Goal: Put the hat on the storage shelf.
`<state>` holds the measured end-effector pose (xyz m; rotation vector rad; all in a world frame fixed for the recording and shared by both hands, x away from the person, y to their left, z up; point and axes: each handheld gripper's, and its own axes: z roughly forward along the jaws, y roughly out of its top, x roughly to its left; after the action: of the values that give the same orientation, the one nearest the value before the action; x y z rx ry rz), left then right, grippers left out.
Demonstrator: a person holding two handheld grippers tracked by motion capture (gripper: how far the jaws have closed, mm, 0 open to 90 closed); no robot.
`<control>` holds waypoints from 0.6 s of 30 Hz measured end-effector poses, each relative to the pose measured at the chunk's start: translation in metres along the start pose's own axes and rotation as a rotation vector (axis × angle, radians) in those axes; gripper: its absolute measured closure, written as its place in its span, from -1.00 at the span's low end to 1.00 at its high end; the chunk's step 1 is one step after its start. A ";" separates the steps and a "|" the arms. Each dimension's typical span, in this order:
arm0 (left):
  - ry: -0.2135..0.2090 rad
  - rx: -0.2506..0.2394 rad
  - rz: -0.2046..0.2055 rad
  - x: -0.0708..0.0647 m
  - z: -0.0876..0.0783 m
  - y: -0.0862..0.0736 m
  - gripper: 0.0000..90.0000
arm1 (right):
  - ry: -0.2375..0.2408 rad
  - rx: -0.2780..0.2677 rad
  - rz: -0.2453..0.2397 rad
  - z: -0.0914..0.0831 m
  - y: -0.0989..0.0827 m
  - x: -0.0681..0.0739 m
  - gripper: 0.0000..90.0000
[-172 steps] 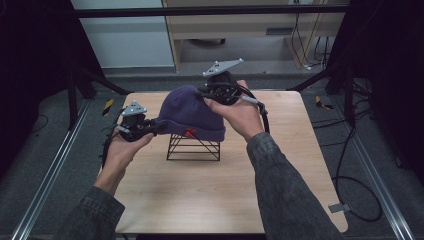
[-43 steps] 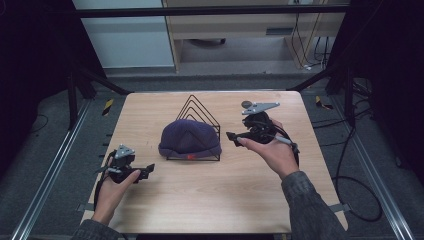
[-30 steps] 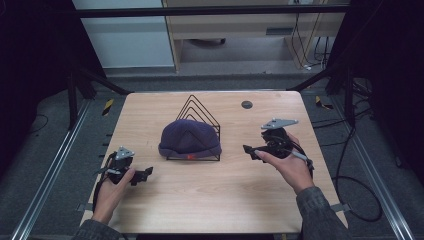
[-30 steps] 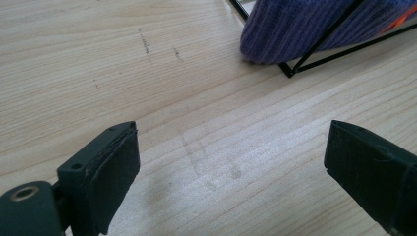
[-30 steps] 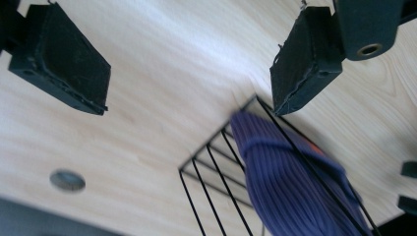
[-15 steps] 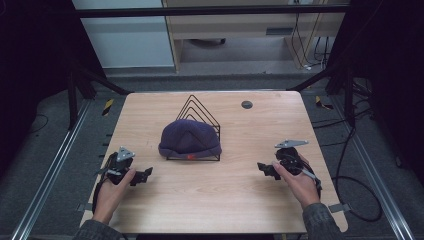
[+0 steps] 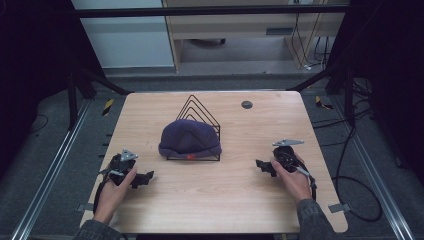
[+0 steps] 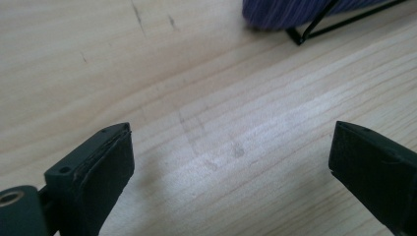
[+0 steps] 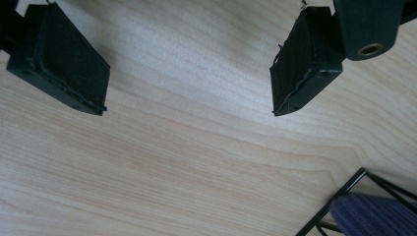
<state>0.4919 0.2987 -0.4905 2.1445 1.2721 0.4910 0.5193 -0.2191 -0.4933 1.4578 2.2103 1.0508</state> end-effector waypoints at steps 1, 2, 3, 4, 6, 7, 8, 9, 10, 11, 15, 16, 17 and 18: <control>0.001 0.017 0.003 0.000 0.002 -0.001 -0.94 | 0.001 -0.001 0.005 0.002 0.001 -0.001 -0.67; 0.003 0.032 0.002 0.000 0.004 -0.001 -0.94 | -0.001 -0.004 0.009 0.003 0.001 -0.001 -0.66; 0.004 0.041 -0.001 0.000 0.006 -0.002 -0.94 | 0.000 -0.009 0.016 0.005 0.002 -0.001 -0.66; 0.002 0.044 -0.003 0.000 0.008 -0.002 -0.94 | -0.002 -0.014 0.020 0.006 0.002 -0.002 -0.66; 0.002 0.044 -0.001 0.000 0.008 -0.002 -0.99 | -0.005 -0.019 0.026 0.008 0.002 -0.002 -0.65; 0.002 0.045 0.002 0.000 0.008 -0.002 -1.00 | -0.010 -0.020 0.027 0.009 0.002 -0.003 -0.65; 0.003 0.043 0.002 -0.001 0.009 -0.002 -1.00 | -0.013 -0.019 0.027 0.009 0.002 -0.003 -0.65; 0.005 0.040 0.003 -0.001 0.009 -0.003 -1.00 | -0.015 -0.019 0.029 0.010 0.002 -0.003 -0.65; 0.006 0.037 0.001 -0.001 0.009 -0.003 -1.00 | -0.018 -0.018 0.030 0.011 0.001 -0.003 -0.65; 0.006 0.035 -0.003 -0.001 0.009 -0.003 -1.00 | -0.023 -0.014 0.023 0.011 0.001 -0.003 -0.66; 0.005 0.025 -0.005 -0.002 0.009 -0.004 -1.00 | -0.044 -0.010 -0.014 0.014 -0.001 -0.001 -0.69; 0.005 0.025 -0.005 -0.002 0.009 -0.004 -1.00 | -0.053 -0.009 -0.029 0.015 -0.002 0.002 -0.71; 0.006 0.023 -0.005 -0.002 0.009 -0.004 -1.00 | -0.060 -0.007 -0.045 0.016 -0.002 0.003 -0.72; 0.005 0.023 -0.006 -0.002 0.009 -0.004 -1.00 | -0.088 -0.002 -0.087 0.017 -0.004 0.006 -0.73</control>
<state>0.4937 0.2958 -0.5004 2.1595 1.2923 0.4820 0.5246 -0.2076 -0.5069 1.3665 2.1890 0.9430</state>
